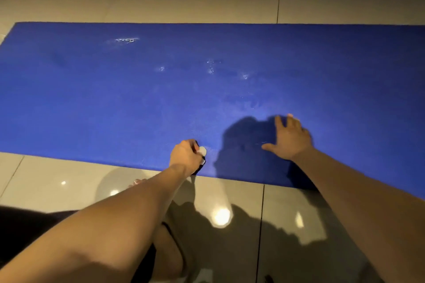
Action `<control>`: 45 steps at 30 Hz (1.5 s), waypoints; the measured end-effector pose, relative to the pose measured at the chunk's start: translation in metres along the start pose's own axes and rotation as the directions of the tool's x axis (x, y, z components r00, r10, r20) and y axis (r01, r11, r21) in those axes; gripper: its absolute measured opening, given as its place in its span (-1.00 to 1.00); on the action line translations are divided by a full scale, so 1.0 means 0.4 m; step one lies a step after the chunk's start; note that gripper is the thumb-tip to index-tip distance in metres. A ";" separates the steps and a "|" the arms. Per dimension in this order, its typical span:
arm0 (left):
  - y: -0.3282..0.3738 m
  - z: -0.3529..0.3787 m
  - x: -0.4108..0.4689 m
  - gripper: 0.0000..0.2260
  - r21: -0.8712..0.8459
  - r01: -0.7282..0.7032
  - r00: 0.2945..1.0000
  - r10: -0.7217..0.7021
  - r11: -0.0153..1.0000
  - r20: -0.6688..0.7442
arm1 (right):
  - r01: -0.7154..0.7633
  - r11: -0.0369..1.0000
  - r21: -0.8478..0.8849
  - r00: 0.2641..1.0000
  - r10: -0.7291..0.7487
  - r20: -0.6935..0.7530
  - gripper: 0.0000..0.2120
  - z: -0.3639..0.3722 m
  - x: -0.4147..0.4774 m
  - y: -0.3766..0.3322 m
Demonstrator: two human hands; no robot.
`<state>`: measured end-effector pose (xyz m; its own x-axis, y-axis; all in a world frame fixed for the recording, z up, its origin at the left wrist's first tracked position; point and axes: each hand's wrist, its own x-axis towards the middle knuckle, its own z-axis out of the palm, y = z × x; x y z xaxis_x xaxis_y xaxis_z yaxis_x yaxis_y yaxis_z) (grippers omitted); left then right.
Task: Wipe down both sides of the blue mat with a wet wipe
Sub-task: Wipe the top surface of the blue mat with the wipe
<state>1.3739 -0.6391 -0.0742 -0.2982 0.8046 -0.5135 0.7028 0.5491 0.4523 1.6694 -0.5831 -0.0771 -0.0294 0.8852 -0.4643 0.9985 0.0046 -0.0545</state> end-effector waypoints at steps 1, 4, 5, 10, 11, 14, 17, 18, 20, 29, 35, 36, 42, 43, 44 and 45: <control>-0.002 0.006 -0.006 -0.91 -0.049 0.015 0.999 -0.017 0.999 -0.031 | -0.046 0.999 0.009 0.999 0.046 0.029 0.08 0.008 -0.015 0.038; 0.008 0.035 -0.010 -0.83 -0.133 0.057 0.985 -0.077 0.989 -0.154 | -0.029 1.000 -0.004 0.987 0.029 0.155 0.20 0.011 -0.026 0.094; 0.017 0.050 -0.016 -0.83 -0.109 0.054 0.978 -0.074 0.993 -0.193 | -0.013 1.000 0.001 0.983 0.012 0.186 0.22 0.004 -0.025 0.094; 0.067 0.141 -0.061 -0.74 -0.032 -0.074 0.955 0.062 0.997 -0.290 | -0.013 1.000 0.008 0.980 0.011 0.198 0.26 0.003 -0.012 0.075; 0.078 0.159 -0.070 -0.74 -0.018 -0.106 0.957 0.097 0.994 -0.274 | -0.016 1.000 -0.001 0.980 0.016 0.198 0.27 0.004 -0.013 0.071; 0.123 0.213 -0.108 -0.79 0.099 -0.266 0.951 0.278 0.959 -0.137 | -0.018 1.000 -0.015 0.980 0.021 0.198 0.27 0.002 -0.014 0.063; 0.157 0.234 -0.154 -0.86 0.267 -0.415 0.905 0.424 0.870 0.025 | -0.011 1.000 -0.022 0.979 0.015 0.202 0.26 -0.002 -0.012 0.058; 0.150 0.223 -0.154 -0.87 0.295 -0.426 0.900 0.435 0.855 0.037 | -0.010 1.000 -0.021 0.978 0.015 0.207 0.26 -0.002 -0.011 0.056; 0.111 0.178 -0.137 -0.88 0.323 -0.377 0.915 0.404 0.868 -0.018 | -0.009 1.000 -0.030 0.977 0.015 0.211 0.26 0.000 -0.010 0.055; -0.046 0.068 -0.108 -0.76 -0.039 0.066 0.896 -0.076 0.997 -0.437 | 0.026 0.997 -0.079 0.978 -0.009 0.208 0.25 0.013 -0.003 0.068; 0.146 0.300 -0.217 -0.89 0.156 -0.247 0.951 0.270 0.956 -0.148 | 0.023 0.997 -0.072 0.977 -0.007 0.214 0.25 0.014 0.003 0.065; 0.160 0.309 -0.221 -0.91 0.242 -0.304 0.941 0.330 0.921 -0.072 | 0.024 0.997 -0.074 0.977 -0.008 0.212 0.25 0.015 0.003 0.065; 0.018 0.163 -0.148 -0.83 0.236 -0.238 0.914 0.299 0.942 -0.274 | 0.024 0.996 -0.088 0.977 -0.004 0.213 0.26 0.014 0.004 0.062; -0.025 0.129 -0.127 -0.85 0.188 -0.140 0.911 0.201 0.972 -0.361 | 0.023 0.996 -0.087 0.977 -0.004 0.212 0.26 0.015 0.005 0.062; -0.063 0.093 -0.108 -0.87 0.122 -0.040 0.900 0.089 0.992 -0.427 | 0.021 0.996 -0.085 0.977 -0.003 0.213 0.27 0.015 0.005 0.063; -0.099 0.064 -0.090 -0.88 0.039 0.050 0.882 -0.025 0.998 -0.471 | 0.021 0.996 -0.084 0.977 -0.003 0.212 0.27 0.015 0.005 0.064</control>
<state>1.3733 -0.6956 -0.0921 -0.5852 0.8019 -0.1204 0.7119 0.5792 0.3971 1.6945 -0.5839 -0.0847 -0.0415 0.7663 -0.6411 0.9980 0.0622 0.0098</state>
